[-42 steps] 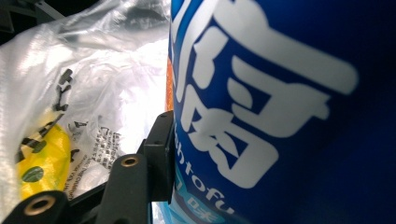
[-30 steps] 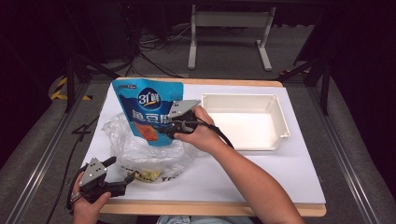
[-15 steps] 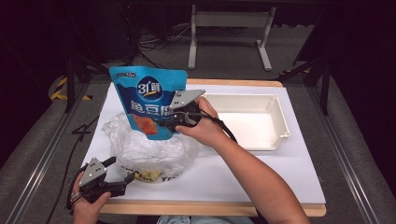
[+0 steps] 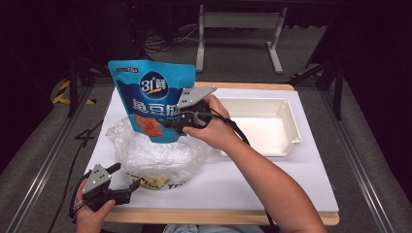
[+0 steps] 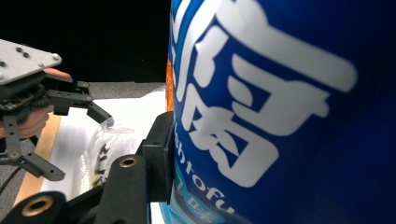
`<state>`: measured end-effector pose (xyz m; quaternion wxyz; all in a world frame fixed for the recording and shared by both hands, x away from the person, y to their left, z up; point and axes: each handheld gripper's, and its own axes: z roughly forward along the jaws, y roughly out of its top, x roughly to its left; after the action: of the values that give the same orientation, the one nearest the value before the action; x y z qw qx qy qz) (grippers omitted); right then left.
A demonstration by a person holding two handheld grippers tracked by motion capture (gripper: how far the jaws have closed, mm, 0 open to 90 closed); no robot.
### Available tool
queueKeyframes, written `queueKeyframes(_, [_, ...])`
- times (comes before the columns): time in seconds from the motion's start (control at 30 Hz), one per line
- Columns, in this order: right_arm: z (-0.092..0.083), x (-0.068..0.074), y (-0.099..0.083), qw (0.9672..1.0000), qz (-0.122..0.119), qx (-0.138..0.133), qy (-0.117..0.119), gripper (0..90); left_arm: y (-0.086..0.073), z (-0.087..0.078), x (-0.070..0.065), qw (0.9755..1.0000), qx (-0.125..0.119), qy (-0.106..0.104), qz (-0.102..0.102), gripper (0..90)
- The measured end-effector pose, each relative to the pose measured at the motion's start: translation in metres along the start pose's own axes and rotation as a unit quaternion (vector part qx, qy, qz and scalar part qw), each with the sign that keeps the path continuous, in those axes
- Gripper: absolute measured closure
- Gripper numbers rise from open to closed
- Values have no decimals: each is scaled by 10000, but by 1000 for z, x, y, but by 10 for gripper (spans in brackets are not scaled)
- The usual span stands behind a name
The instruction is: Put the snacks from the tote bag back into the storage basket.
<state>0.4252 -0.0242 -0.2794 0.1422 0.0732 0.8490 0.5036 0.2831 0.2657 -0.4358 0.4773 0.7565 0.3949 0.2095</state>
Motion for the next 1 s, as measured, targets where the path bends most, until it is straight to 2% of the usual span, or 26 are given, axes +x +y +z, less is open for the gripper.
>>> queueKeyframes(0.33, [-13, 0, 9, 10000, 13, -54, 32, 527, 0, 0, 0, 10000, 8, 7, 12, 113])
queueKeyframes(0.63, [-31, -11, 10, 9999, 73, -49, -82, 527, 0, 0, 0, 10000, 5, 10, -3, 113])
queueKeyframes(1.0, [-65, -28, -1, 9986, 130, 126, -488, 527, 0, 1, 0, 10000, 33, 41, -3, 113])
